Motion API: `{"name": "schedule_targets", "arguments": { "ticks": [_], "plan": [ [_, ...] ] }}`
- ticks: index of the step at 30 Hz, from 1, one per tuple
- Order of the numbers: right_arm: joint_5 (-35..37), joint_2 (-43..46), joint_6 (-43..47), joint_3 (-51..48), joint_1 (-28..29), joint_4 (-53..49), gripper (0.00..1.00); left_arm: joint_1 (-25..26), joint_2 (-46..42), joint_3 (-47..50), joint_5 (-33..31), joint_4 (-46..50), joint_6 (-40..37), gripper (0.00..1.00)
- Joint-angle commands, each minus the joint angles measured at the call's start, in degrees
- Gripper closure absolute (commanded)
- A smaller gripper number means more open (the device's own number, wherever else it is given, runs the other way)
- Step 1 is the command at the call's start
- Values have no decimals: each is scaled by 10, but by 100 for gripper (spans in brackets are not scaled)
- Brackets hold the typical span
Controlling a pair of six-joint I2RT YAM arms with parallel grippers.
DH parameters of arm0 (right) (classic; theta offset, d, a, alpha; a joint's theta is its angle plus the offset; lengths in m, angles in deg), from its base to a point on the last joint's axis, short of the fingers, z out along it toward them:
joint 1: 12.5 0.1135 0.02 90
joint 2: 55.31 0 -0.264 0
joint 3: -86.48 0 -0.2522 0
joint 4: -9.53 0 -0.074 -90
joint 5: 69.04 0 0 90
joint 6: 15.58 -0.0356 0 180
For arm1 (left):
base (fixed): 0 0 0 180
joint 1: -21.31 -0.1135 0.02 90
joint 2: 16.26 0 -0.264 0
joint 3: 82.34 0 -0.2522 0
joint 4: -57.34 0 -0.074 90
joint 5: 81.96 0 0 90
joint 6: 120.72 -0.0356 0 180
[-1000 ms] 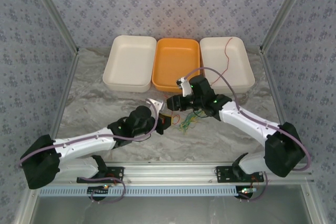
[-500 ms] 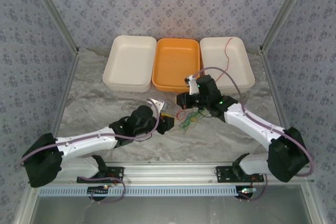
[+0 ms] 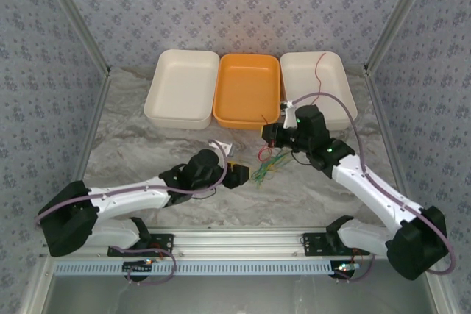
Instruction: Untangle the cables
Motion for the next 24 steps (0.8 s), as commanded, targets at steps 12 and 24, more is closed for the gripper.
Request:
{"name": "schedule_targets", "arguments": {
  "ticks": [12,24],
  "plan": [
    [-234,0,-24,8,-48,25,100,-48,-7,-54,221,-59,16,51],
    [-267,-18,-73,1,-54,58,100,-49,24,-92,251,5,-28,59]
  ]
}}
